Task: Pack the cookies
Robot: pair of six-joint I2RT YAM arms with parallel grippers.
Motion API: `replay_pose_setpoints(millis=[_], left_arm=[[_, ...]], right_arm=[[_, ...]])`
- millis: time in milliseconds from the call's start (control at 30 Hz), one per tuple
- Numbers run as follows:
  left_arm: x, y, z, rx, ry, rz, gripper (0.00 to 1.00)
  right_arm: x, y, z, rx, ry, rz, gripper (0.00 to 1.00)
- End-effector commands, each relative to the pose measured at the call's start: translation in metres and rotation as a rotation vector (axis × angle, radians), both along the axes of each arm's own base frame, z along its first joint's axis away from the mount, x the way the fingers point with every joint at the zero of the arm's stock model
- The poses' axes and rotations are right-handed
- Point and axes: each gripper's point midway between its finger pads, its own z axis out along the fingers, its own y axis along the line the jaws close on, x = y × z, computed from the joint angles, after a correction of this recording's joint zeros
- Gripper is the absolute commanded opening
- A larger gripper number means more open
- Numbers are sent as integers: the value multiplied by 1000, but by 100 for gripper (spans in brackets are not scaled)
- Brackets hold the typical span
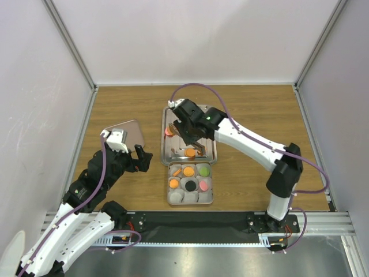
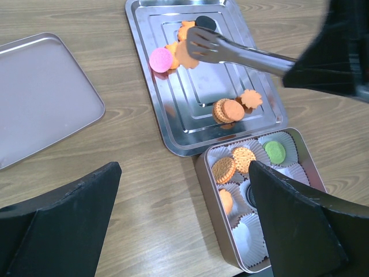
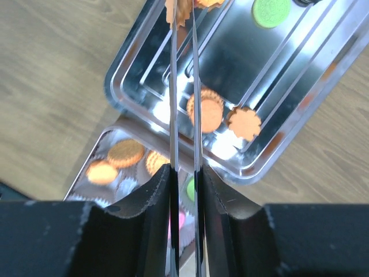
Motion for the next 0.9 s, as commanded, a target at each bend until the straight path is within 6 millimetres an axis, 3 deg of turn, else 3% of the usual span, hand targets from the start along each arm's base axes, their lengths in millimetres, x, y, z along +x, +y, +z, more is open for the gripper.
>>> replay_pose_setpoints(millis=[0, 33, 133, 167, 233, 267, 467, 500, 667, 867], left_arm=[[3, -4, 4, -17, -5, 1, 100], [4, -5, 1, -10, 5, 0, 100], [6, -6, -4, 3, 24, -2, 100], [6, -7, -6, 9, 32, -2, 100], [8, -8, -8, 14, 41, -3, 100], [8, -9, -10, 19, 51, -7, 100], [13, -14, -18, 48, 93, -14, 100], [13, -14, -19, 53, 98, -16, 100], [17, -17, -21, 62, 113, -21, 100], [21, -17, -20, 72, 119, -25, 100]], right_arm=[[-16, -8, 39, 111, -21, 19, 26], [-25, -14, 52, 142, -23, 30, 26], [-47, -27, 55, 158, 20, 60, 26], [-57, -34, 67, 188, 16, 72, 26], [-75, -46, 59, 177, 61, 86, 26], [-88, -52, 69, 210, 69, 103, 26], [-146, -87, 54, 194, 190, 142, 26], [-154, -92, 60, 220, 189, 144, 26], [-186, -91, 47, 234, 269, 211, 26], [-206, -74, 27, 223, 321, 278, 25]])
